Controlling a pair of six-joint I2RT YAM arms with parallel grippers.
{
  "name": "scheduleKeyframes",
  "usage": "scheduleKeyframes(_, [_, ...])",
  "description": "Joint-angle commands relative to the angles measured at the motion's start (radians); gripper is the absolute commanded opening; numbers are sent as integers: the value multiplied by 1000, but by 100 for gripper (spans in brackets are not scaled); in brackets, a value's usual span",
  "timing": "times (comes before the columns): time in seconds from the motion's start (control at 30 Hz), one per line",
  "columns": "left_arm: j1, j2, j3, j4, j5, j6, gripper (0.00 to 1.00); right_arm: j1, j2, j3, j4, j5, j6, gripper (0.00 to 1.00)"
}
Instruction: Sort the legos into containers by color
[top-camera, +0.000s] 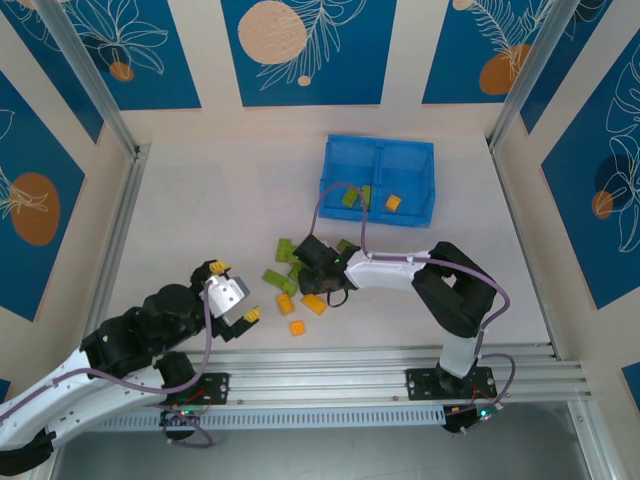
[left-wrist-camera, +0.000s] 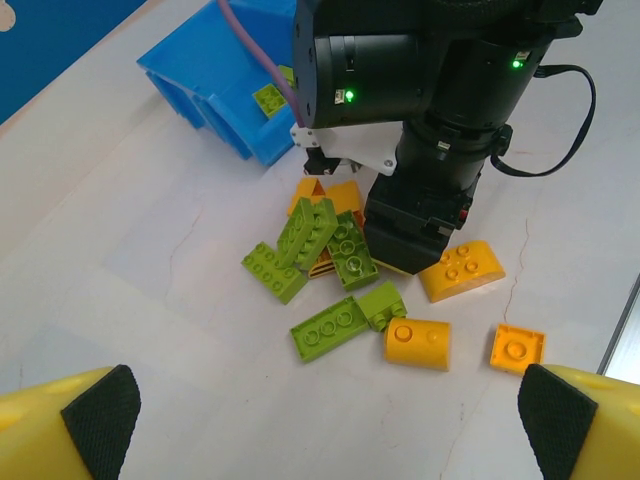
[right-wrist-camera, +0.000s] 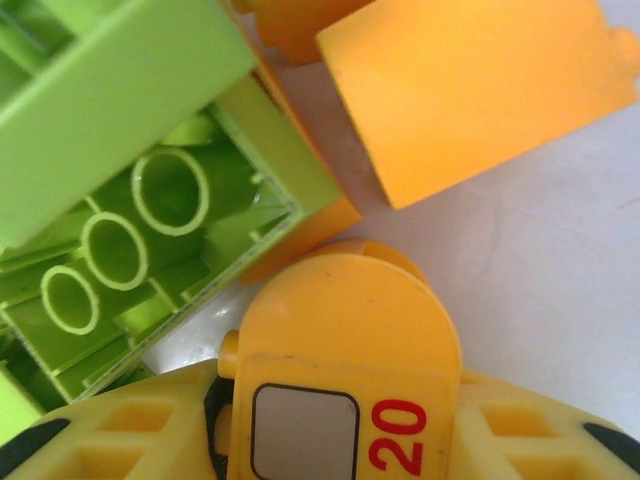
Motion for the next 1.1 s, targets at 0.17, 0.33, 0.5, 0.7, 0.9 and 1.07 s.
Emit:
scheduleKeyframes(0.17, [14, -10, 8, 9, 21, -1, 100, -9, -246, -76, -76, 70, 40, 40])
scheduleKeyframes(0.33, [14, -13, 8, 10, 16, -2, 100, -67, -480, -104, -90, 126, 14, 40])
scheduleKeyframes(0.5, [16, -12, 10, 9, 13, -4, 100, -246, -658, -87, -57, 144, -82, 40])
scheduleKeyframes(0.7, [17, -17, 14, 1, 3, -10, 100, -545, -540, 47, -38, 58, -186, 38])
scheduleKeyframes(0.9, [17, -28, 16, -4, -11, -18, 100, -710, -210, 247, -33, 9, -187, 36])
scheduleKeyframes(1.07, [16, -36, 15, -3, -16, -24, 100, -757, 63, 460, -111, -46, -138, 36])
